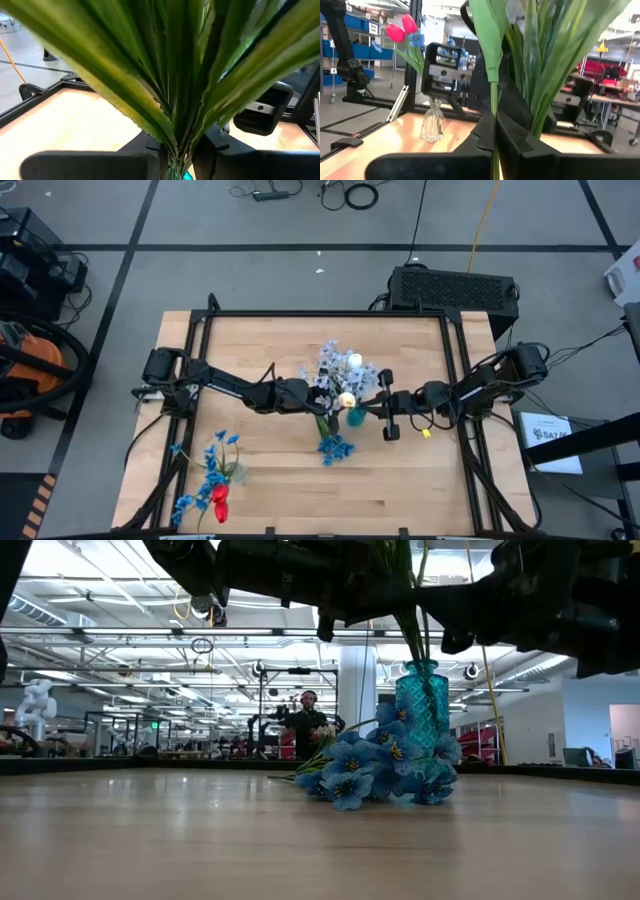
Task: Sort flowers into vase by color
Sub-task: Put the pink flower into the blue flower vase
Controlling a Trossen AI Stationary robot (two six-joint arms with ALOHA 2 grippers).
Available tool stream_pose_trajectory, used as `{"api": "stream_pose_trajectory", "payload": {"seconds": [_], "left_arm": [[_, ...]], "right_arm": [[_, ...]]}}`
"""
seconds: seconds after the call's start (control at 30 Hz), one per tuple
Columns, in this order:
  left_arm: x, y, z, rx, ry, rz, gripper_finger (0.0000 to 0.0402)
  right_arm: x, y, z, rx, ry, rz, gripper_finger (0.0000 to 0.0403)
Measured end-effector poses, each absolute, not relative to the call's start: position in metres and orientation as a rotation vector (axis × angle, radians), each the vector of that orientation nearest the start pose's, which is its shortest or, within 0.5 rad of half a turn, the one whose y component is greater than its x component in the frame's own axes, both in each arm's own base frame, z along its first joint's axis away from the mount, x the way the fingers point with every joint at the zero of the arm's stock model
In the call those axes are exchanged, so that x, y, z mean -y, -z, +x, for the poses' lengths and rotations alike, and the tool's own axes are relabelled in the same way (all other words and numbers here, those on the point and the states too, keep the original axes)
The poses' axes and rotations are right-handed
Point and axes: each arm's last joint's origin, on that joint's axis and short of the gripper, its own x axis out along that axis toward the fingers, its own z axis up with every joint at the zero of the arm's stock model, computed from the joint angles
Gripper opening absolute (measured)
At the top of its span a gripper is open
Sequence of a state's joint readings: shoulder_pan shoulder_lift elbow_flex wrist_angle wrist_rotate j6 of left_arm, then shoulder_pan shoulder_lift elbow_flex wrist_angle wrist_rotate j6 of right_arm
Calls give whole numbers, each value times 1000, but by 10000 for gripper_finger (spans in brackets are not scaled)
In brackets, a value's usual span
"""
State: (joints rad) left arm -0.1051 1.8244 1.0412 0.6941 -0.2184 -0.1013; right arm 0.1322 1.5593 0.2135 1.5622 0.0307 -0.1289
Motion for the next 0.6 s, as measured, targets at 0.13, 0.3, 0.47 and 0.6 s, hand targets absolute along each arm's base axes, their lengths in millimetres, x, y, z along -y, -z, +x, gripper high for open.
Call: {"api": "stream_pose_trajectory", "payload": {"seconds": [0.13,0.3,0.47,0.6], "left_arm": [[35,-220,396,-82,-118,-88,63],[36,-220,396,-82,-116,-89,63],[36,-220,396,-83,-111,-90,63],[36,-220,396,-83,-112,-90,63]], "right_arm": [[-29,-157,224,159,-88,-103,0],[-29,-146,225,42,-95,-104,0],[-29,-145,225,29,-100,-47,0],[-29,-145,225,28,-102,18,6]]}}
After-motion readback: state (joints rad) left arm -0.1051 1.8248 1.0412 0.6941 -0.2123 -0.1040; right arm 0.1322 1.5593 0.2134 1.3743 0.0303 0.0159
